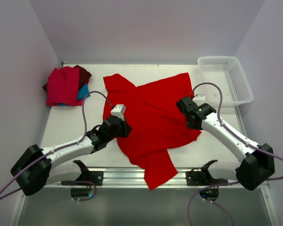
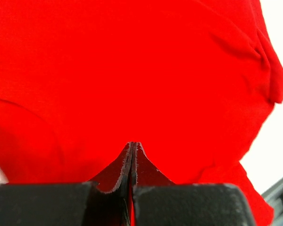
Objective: Fold and stack the t-shirts
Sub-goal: Flatten the tshirt out
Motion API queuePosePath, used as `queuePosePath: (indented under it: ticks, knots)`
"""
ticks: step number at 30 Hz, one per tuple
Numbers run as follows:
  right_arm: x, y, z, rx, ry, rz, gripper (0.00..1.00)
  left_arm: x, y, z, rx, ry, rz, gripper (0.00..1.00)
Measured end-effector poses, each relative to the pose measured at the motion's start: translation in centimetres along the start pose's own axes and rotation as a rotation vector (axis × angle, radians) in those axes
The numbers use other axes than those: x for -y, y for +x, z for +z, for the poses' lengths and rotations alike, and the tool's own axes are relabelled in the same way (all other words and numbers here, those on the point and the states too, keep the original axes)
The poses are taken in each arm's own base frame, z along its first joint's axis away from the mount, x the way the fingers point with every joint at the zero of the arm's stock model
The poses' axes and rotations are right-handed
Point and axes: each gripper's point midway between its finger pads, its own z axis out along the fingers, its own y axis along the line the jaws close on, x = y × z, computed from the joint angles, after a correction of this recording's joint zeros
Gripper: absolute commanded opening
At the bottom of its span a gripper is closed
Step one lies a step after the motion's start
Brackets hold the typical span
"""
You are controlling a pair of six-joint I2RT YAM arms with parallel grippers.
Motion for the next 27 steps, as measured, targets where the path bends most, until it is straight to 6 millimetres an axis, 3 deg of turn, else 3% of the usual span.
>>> queuePosePath:
  ticks: [1, 3, 10, 16, 20, 27]
  knots:
    - [-0.2, -0.2, -0.1, 0.007, -0.008, 0.007, 0.11, 0.4, 0.4, 0.3, -0.01, 0.024, 0.0, 0.0]
    - [-0.6, -0.5, -0.1, 0.011, -0.026, 0.015, 0.0, 0.9, 1.3, 0.6, -0.025, 0.059, 0.0, 0.0]
    - [-2.1, -1.2, 0.0, 0.029, -0.084, 0.048, 0.0, 1.8, 4.3, 1.5, -0.089, 0.118, 0.003, 0.0]
    - [-2.4, -1.5, 0.0, 0.043, -0.097, 0.06, 0.0, -0.3, 5.7, 2.4, -0.166, -0.015, 0.011, 0.0]
    - [-2.5, -1.7, 0.0, 0.048, -0.101, 0.061, 0.0, -3.0, 6.8, 1.7, -0.201, -0.159, -0.016, 0.0]
    - [-2.8, -2.0, 0.0, 0.06, -0.11, 0.07, 0.0, -5.0, 6.4, 1.1, -0.171, -0.285, -0.126, 0.0]
